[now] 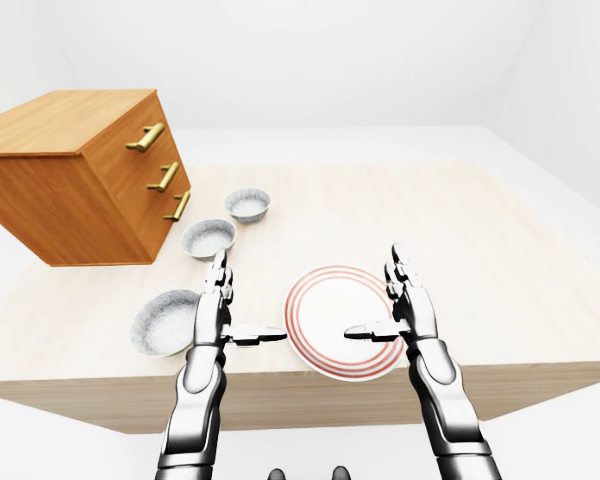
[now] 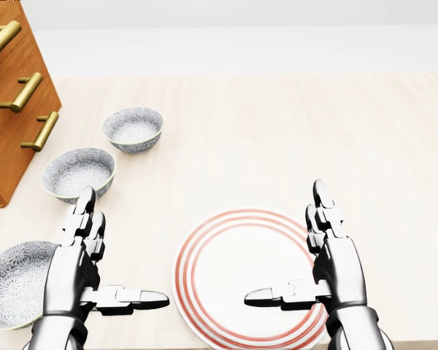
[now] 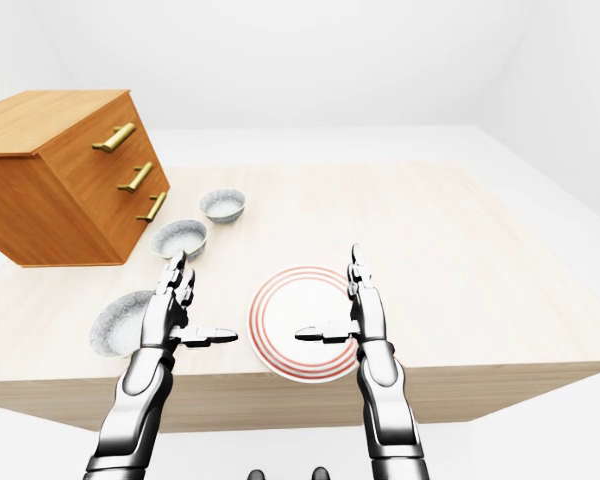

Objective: Put the bowl in the middle on the plate.

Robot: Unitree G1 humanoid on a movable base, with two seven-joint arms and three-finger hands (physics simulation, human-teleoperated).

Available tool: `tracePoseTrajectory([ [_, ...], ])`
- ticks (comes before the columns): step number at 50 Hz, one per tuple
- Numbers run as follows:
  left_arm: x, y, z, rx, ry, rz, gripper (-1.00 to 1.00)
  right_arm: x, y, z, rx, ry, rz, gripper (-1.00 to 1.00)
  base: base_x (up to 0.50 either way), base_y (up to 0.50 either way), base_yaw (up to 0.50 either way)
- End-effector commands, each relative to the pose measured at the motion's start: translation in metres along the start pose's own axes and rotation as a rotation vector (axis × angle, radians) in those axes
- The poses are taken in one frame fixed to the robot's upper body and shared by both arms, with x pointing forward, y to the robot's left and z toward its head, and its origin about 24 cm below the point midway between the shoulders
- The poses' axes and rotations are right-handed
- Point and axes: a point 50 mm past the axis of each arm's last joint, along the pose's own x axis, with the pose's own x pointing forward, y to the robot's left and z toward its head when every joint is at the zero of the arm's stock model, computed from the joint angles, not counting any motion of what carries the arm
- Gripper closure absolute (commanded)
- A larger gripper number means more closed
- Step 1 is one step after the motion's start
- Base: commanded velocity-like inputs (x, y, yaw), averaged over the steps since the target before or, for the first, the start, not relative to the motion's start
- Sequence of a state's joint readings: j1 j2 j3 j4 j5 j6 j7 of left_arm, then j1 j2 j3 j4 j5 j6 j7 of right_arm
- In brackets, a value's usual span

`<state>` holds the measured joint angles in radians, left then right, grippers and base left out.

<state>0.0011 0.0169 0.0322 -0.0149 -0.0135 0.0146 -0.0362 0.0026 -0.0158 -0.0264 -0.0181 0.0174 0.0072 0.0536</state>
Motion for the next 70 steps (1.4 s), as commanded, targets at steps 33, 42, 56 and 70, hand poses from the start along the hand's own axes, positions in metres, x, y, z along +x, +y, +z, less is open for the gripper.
tracePoseTrajectory([
  [33, 0.001, 0.003, -0.006, 0.004, -0.004, -0.001, -1.0, 0.002, -0.001, -0.003, 0.005, 0.011, -0.004, -1.0, 0.2, 0.0, 0.0],
  [42, 0.001, 0.003, -0.009, 0.004, -0.003, -0.001, -1.0, 0.001, 0.0, -0.001, 0.008, 0.001, -0.003, -1.0, 0.0, 0.0, 0.0],
  [56, -0.003, 0.004, 0.0, 0.04, -0.014, 0.002, -1.0, -0.005, -0.006, 0.016, -0.059, -0.019, 0.002, -1.0, 0.0, 0.0, 0.0],
  [70, -0.028, 0.035, 0.096, 0.341, -0.318, -0.077, -1.0, -0.034, -0.041, 0.049, -0.373, -0.08, 0.08, -1.0, 0.0, 0.0, 0.0],
])
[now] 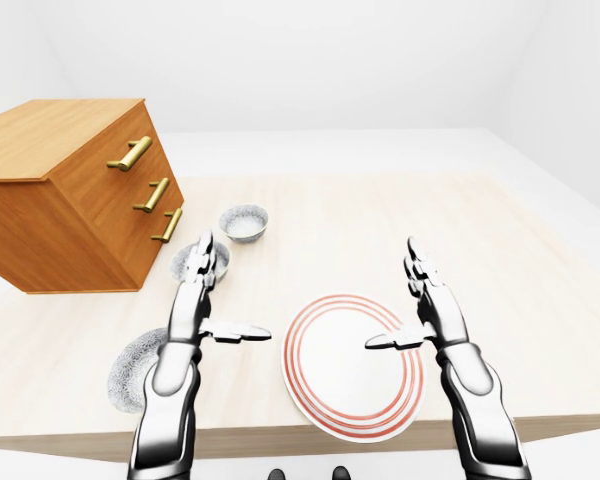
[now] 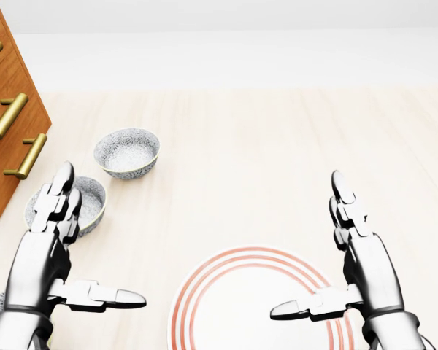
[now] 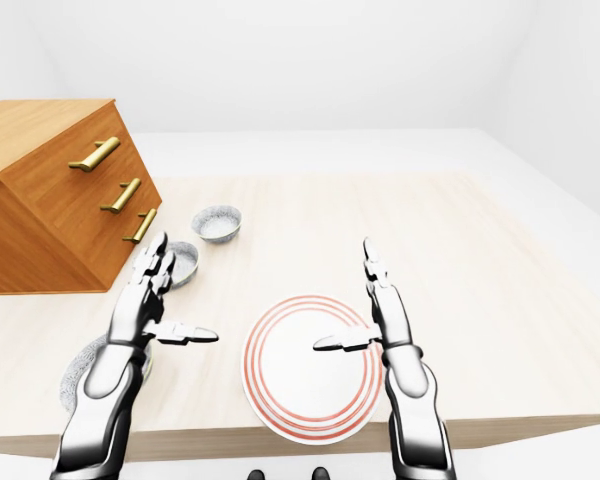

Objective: Put the bowl in the middle on the plate.

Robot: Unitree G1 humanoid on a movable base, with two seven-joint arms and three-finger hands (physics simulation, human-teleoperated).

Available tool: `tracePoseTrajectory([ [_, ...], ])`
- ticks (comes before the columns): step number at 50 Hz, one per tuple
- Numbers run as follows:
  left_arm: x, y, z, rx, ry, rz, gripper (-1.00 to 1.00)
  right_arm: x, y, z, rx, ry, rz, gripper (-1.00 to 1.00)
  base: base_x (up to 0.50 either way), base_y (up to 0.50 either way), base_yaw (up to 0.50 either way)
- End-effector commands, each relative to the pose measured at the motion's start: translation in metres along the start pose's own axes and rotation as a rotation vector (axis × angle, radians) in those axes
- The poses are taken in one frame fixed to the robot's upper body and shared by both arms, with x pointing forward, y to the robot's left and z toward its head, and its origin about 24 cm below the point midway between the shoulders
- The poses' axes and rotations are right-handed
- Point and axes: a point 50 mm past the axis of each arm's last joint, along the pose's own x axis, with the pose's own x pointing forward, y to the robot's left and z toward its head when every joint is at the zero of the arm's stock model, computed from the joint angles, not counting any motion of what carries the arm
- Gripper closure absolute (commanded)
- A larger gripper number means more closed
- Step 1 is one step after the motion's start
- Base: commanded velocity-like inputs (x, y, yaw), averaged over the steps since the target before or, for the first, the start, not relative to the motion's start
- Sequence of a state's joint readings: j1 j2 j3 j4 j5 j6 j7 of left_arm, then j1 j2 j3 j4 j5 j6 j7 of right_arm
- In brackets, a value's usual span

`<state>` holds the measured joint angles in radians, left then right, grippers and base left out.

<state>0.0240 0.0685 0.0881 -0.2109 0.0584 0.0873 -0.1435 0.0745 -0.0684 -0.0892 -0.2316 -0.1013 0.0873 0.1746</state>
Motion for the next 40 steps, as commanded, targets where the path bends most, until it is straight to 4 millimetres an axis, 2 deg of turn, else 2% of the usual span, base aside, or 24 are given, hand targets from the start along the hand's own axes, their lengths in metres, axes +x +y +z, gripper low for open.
tracePoseTrajectory([
  [1, -0.019, 0.027, 0.061, 0.229, -0.221, -0.03, -1.0, -0.019, -0.025, 0.022, -0.198, -0.044, 0.046, -1.0, 0.0, 0.0, 0.0],
  [6, -0.033, 0.042, 0.064, 0.296, -0.196, -0.046, -1.0, -0.033, -0.043, 0.007, -0.261, 0.063, 0.051, -1.0, 0.0, 0.0, 0.0],
  [10, -0.046, 0.053, 0.069, 0.323, -0.197, -0.031, -1.0, -0.045, -0.055, 0.004, -0.278, 0.104, 0.046, -1.0, 0.0, 0.0, 0.0],
  [13, -0.057, 0.066, 0.066, 0.381, -0.139, -0.04, -1.0, -0.053, -0.07, 0.019, -0.348, 0.089, 0.036, -1.0, 0.0, 0.0, 0.0],
  [14, -0.059, 0.072, 0.068, 0.408, -0.133, -0.025, -1.0, -0.056, -0.075, 0.016, -0.359, 0.112, 0.034, -1.0, 0.0, 0.0, 0.0],
  [15, -0.064, 0.086, 0.082, 0.454, -0.166, -0.005, -1.0, -0.06, -0.084, 0.021, -0.379, 0.113, 0.029, -1.0, 0.0, 0.0, 0.0],
  [20, -0.078, 0.116, 0.097, 0.558, -0.151, 0.068, -1.0, -0.074, -0.111, 0.036, -0.475, 0.126, -0.06, -1.0, 0.0, 0.0, 0.0],
  [24, -0.089, 0.136, 0.11, 0.615, -0.16, 0.153, -1.0, -0.083, -0.136, 0.062, -0.572, 0.079, -0.17, -1.0, 0.0, 0.0, 0.0],
  [26, -0.091, 0.141, 0.112, 0.622, -0.159, 0.173, -1.0, -0.085, -0.146, 0.079, -0.636, 0.04, -0.213, -1.0, 0.0, 0.0, 0.0],
  [30, -0.089, 0.141, 0.105, 0.593, -0.138, 0.17, -1.0, -0.087, -0.155, 0.091, -0.689, 0.024, -0.256, -1.0, 0.0, 0.0, 0.0],
  [36, -0.087, 0.137, 0.094, 0.563, -0.103, 0.15, -1.0, -0.092, -0.16, 0.084, -0.692, 0.076, -0.274, -1.0, 0.0, 0.0, 0.0],
  [40, -0.086, 0.137, 0.09, 0.552, -0.089, 0.146, -1.0, -0.091, -0.16, 0.089, -0.702, 0.058, -0.285, -1.0, 0.0, 0.0, 0.0],
])
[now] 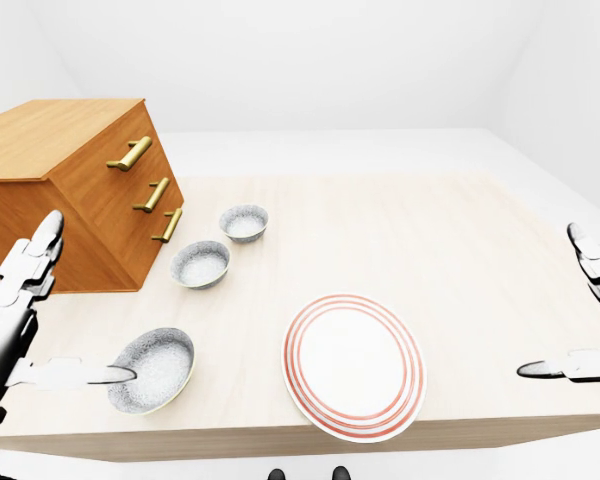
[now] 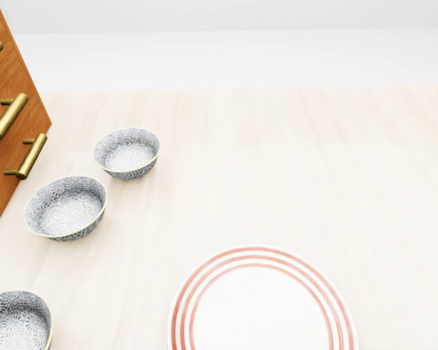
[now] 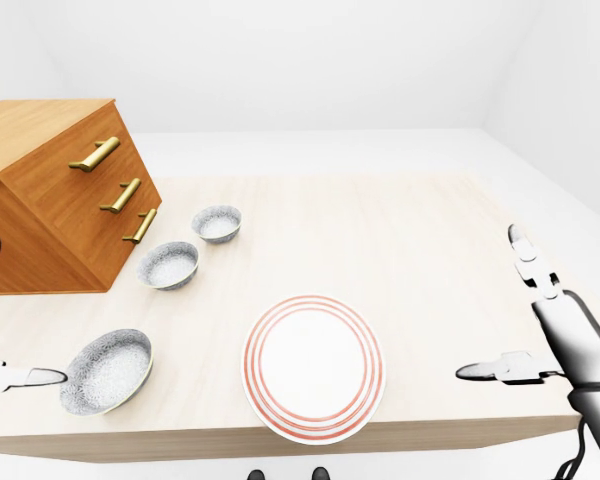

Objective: Put the bowl in the middle on the plate.

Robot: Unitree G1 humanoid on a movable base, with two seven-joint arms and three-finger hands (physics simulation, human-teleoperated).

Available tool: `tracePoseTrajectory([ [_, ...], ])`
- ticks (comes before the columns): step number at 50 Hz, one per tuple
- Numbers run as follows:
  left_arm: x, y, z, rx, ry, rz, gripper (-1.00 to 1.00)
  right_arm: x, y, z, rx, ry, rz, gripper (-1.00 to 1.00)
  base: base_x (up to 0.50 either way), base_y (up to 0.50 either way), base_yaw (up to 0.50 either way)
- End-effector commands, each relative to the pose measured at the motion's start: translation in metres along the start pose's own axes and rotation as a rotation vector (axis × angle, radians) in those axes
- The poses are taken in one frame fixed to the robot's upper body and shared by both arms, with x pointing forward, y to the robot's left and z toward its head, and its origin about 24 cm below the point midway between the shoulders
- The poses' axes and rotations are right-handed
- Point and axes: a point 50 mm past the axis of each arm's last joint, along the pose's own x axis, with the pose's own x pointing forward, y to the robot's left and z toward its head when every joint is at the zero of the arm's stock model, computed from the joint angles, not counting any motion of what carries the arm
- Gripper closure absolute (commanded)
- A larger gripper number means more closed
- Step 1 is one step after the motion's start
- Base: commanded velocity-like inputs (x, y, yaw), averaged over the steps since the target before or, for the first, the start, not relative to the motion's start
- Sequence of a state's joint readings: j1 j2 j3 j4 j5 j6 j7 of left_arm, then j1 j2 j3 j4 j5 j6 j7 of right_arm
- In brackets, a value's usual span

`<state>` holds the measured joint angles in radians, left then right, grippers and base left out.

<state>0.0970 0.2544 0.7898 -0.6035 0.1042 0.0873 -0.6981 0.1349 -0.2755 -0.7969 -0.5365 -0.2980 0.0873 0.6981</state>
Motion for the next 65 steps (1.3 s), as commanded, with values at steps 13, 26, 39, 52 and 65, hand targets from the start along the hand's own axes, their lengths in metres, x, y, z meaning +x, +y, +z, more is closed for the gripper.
tracePoseTrajectory([
  [13, -0.004, 0.005, -0.01, 0.0, 0.056, 0.023, -1.0, -0.008, -0.019, 0.003, -0.056, 0.014, -0.084, -1.0, 0.0, 0.0, 0.0],
  [26, -0.003, -0.001, -0.014, -0.022, 0.069, 0.004, -1.0, -0.009, -0.005, -0.006, -0.003, 0.045, -0.044, -1.0, 0.0, 0.0, 0.0],
  [39, -0.003, -0.001, -0.014, -0.022, 0.069, 0.003, -1.0, -0.009, -0.005, -0.006, -0.003, 0.044, -0.042, -1.0, 0.0, 0.0, 0.0],
  [52, 0.078, -0.059, 0.015, 0.264, -0.01, -0.198, -1.0, -0.013, 0.006, -0.014, -0.004, 0.102, -0.012, -1.0, 0.0, 0.0, 0.0],
  [65, 0.096, -0.073, 0.025, 0.383, -0.073, -0.215, -1.0, -0.012, 0.006, -0.015, -0.002, 0.108, -0.015, -1.0, 0.0, 0.0, 0.0],
])
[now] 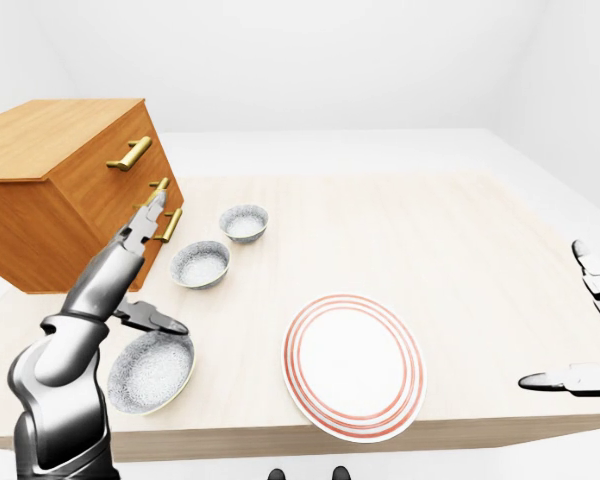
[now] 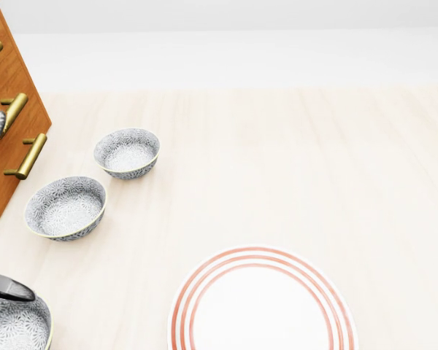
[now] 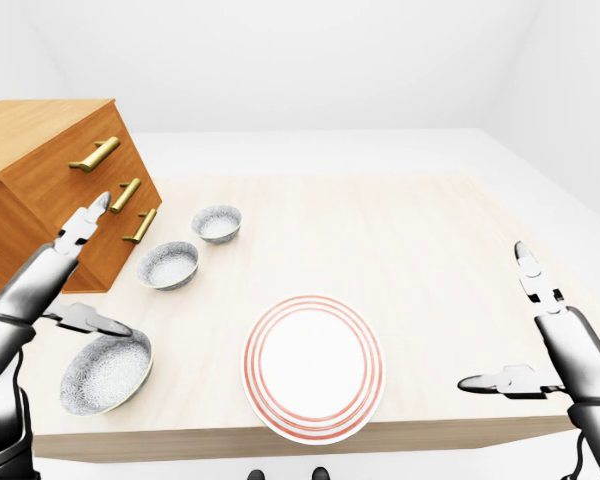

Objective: Put the bowl in the middle on the plate.

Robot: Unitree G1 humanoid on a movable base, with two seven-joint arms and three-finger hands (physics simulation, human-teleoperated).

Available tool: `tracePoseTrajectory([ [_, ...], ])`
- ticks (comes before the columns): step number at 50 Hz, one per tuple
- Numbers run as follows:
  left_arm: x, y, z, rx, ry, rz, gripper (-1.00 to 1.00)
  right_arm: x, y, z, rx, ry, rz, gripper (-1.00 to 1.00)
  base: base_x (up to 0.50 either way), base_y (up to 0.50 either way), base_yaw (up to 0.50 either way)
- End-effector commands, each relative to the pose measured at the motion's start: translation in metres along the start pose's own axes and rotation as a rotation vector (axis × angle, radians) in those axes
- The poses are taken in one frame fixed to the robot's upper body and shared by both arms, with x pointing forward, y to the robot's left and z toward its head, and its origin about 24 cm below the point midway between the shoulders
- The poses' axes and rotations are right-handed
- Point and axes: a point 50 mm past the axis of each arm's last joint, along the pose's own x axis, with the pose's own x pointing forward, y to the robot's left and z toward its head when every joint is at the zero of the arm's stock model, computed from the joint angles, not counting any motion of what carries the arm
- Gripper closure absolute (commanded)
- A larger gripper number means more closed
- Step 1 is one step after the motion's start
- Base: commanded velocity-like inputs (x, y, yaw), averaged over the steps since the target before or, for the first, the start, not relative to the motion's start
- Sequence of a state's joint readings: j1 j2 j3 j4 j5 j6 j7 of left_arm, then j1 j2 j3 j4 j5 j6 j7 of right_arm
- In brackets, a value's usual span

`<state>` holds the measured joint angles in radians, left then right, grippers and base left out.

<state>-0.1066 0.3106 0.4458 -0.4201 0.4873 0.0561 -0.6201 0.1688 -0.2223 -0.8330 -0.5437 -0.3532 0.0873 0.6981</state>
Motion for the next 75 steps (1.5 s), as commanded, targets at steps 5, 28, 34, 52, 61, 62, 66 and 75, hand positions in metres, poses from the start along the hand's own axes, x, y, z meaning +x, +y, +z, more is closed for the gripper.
tracePoseTrajectory([
  [5, 0.038, -0.019, 0.031, 0.194, -0.089, -0.055, -1.0, -0.001, 0.002, -0.001, -0.006, 0.011, 0.004, -1.0, 0.0, 0.0, 0.0],
  [28, 0.041, -0.021, 0.038, 0.196, -0.091, -0.072, -1.0, 0.0, 0.004, -0.003, 0.003, 0.021, 0.012, -1.0, 0.0, 0.0, 0.0],
  [34, 0.043, -0.027, 0.033, 0.221, -0.083, -0.097, -1.0, 0.0, 0.004, -0.003, 0.003, 0.02, 0.01, -1.0, 0.0, 0.0, 0.0],
  [52, 0.052, -0.02, 0.039, 0.331, -0.095, -0.098, -1.0, 0.0, 0.004, -0.003, 0.003, 0.019, 0.012, -1.0, 0.0, 0.0, 0.0],
  [61, 0.054, -0.024, 0.037, 0.379, -0.099, -0.091, -1.0, -0.001, 0.002, 0.001, -0.01, 0.006, 0.002, -1.0, 0.0, 0.0, 0.0],
  [62, 0.055, -0.025, 0.037, 0.378, -0.099, -0.088, -1.0, -0.001, 0.001, 0.001, -0.012, 0.005, 0.001, -1.0, 0.0, 0.0, 0.0],
  [66, 0.058, -0.024, 0.037, 0.392, -0.092, -0.079, -1.0, 0.0, 0.002, -0.001, -0.005, 0.012, 0.004, -1.0, 0.0, 0.0, 0.0],
  [75, 0.065, -0.028, 0.036, 0.41, -0.082, -0.066, -1.0, -0.001, 0.001, 0.001, -0.011, 0.006, 0.0, -1.0, 0.0, 0.0, 0.0],
])
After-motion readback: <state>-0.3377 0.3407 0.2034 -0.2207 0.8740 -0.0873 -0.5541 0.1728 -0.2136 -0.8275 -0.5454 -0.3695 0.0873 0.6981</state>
